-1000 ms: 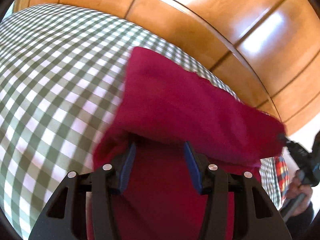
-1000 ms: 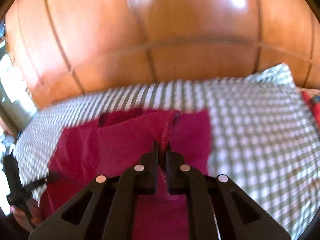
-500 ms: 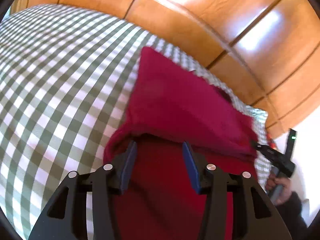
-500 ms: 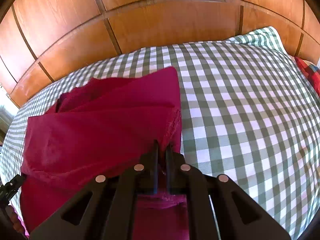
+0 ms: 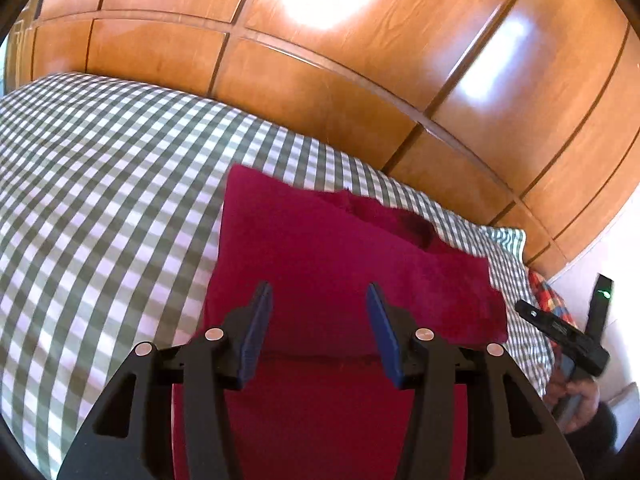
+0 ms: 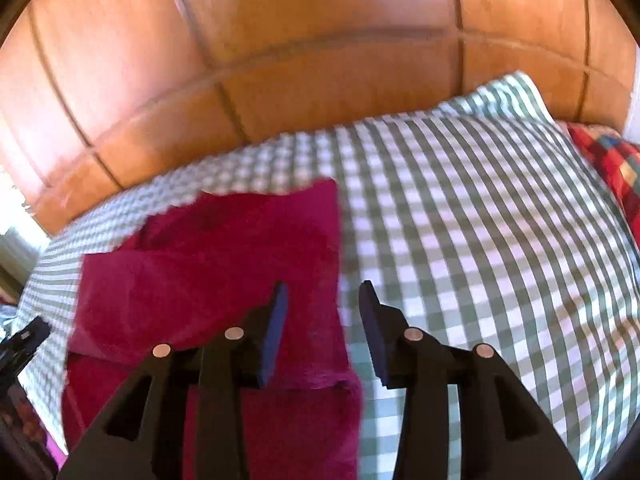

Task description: Fold small clothes

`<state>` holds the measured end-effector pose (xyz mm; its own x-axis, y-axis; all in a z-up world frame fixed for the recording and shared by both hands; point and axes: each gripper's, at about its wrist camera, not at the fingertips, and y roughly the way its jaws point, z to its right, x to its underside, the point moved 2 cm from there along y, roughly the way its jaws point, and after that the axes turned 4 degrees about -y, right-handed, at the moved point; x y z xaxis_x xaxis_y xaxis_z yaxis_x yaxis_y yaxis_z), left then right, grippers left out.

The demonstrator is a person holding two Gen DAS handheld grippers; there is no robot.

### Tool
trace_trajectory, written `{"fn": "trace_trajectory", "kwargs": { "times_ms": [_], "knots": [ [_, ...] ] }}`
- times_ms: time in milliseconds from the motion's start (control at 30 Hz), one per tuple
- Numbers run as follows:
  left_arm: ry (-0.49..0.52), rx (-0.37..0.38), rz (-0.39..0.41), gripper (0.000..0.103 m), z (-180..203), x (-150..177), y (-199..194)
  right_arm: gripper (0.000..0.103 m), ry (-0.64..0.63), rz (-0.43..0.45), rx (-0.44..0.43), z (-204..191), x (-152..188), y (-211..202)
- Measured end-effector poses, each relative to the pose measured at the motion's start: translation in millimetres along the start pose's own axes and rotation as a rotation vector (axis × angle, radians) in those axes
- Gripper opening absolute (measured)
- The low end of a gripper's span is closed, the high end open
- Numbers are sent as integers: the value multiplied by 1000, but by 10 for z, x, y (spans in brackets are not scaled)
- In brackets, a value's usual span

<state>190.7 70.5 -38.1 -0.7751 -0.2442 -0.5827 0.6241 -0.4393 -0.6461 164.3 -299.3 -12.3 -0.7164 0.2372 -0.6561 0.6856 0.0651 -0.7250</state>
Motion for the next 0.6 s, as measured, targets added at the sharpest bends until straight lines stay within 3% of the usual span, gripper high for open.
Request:
{"fn": "trace_trajectory", "kwargs": {
  "times_ms": [133, 267, 333, 433, 500, 600],
  "knots": [
    [-31, -18, -21, 48, -41, -76, 200, 42, -108, -24, -45, -446, 82, 150],
    [-99, -173, -103, 48, -384, 4, 584, 48, -169, -125, 51, -530, 379, 624],
    [-142, -97, -100, 47, -513, 12, 539, 48, -213, -40, 54, -533, 529, 633],
    [-169, -4, -53, 48, -612, -126, 352, 49, -226, -28, 70, -563, 544, 641],
    [-194, 1, -20, 48, -716, -300, 305, 49, -230, -18, 75, -577, 554, 645],
    [-212, -12, -25, 68, -827, -525, 431, 50, -227, -10, 72, -557, 541, 643]
  ]
}}
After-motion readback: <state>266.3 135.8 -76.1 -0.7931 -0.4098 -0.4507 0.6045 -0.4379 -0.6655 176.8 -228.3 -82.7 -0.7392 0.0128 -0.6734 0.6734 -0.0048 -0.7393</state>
